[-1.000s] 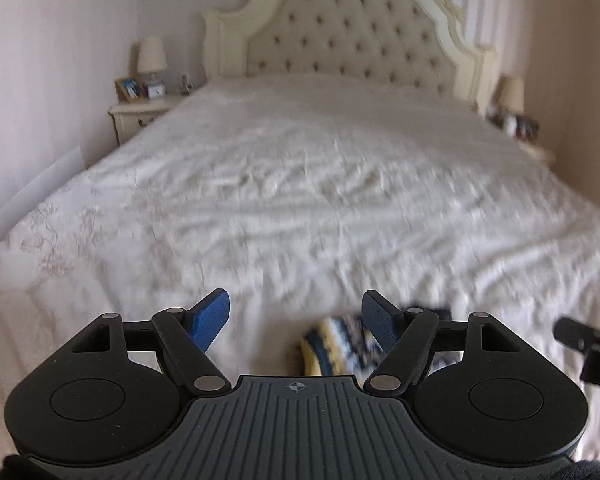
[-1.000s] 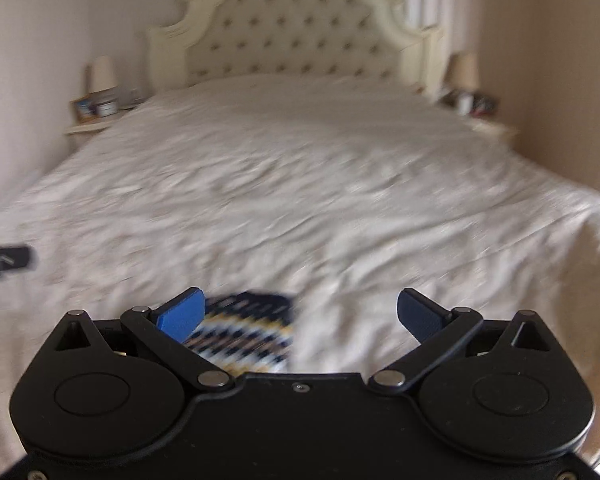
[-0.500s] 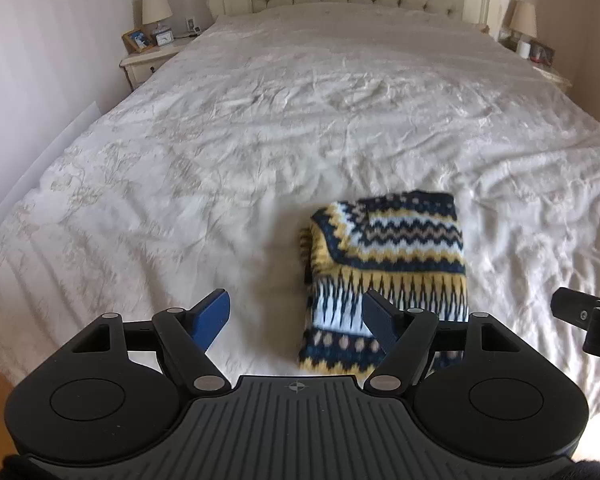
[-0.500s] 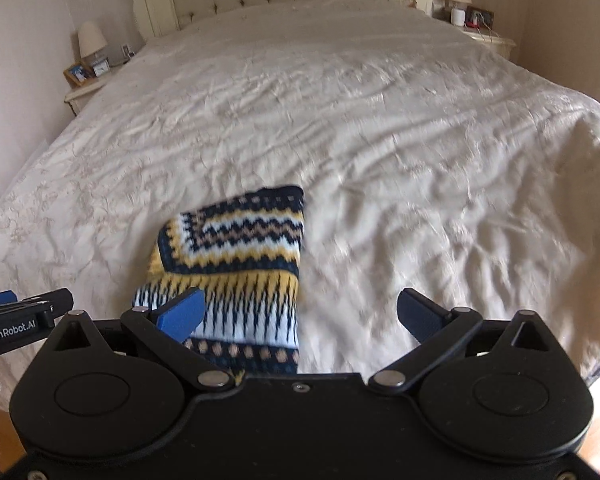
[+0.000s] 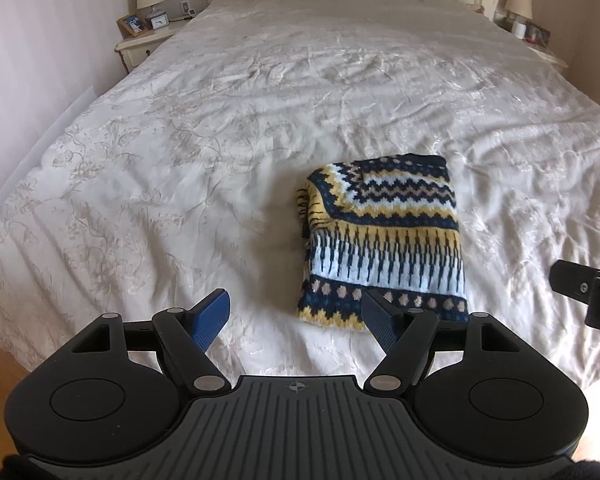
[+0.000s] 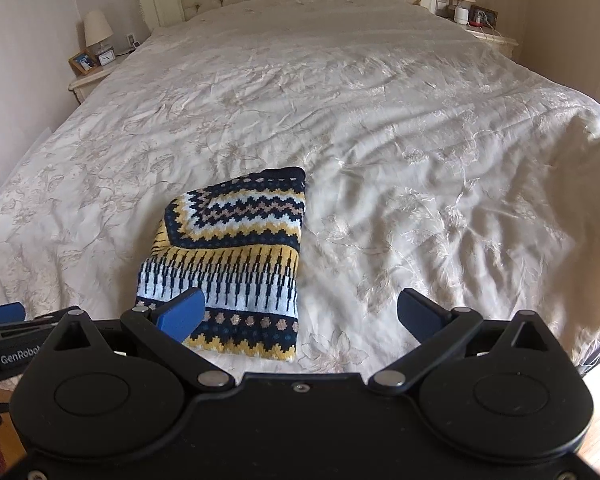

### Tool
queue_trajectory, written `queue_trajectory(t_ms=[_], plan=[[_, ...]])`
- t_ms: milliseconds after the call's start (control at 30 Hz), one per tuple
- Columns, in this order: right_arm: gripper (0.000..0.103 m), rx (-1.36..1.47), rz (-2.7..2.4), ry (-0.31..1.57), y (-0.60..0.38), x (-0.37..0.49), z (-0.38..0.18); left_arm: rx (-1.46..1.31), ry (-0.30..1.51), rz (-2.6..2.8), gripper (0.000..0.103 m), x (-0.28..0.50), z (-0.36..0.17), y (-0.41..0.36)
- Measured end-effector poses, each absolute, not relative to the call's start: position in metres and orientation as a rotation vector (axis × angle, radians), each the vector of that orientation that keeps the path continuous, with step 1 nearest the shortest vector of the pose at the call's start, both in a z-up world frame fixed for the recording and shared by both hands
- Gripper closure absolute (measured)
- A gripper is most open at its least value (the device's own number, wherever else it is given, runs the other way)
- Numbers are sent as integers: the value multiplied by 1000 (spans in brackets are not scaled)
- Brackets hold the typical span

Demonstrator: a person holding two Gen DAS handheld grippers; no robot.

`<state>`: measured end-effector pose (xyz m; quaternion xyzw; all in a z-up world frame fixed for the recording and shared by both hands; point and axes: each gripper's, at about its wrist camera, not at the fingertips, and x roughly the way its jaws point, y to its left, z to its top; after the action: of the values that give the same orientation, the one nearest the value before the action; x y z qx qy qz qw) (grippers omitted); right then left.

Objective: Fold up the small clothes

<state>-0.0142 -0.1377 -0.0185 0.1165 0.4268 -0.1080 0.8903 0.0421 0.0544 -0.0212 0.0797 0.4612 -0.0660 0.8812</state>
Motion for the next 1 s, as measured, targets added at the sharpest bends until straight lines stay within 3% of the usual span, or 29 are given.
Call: queue_trajectory(t_ms=[1000], plan=[[1,280,-229,911,-118,-23,-15,169,990,-158,31,27,-14,69]])
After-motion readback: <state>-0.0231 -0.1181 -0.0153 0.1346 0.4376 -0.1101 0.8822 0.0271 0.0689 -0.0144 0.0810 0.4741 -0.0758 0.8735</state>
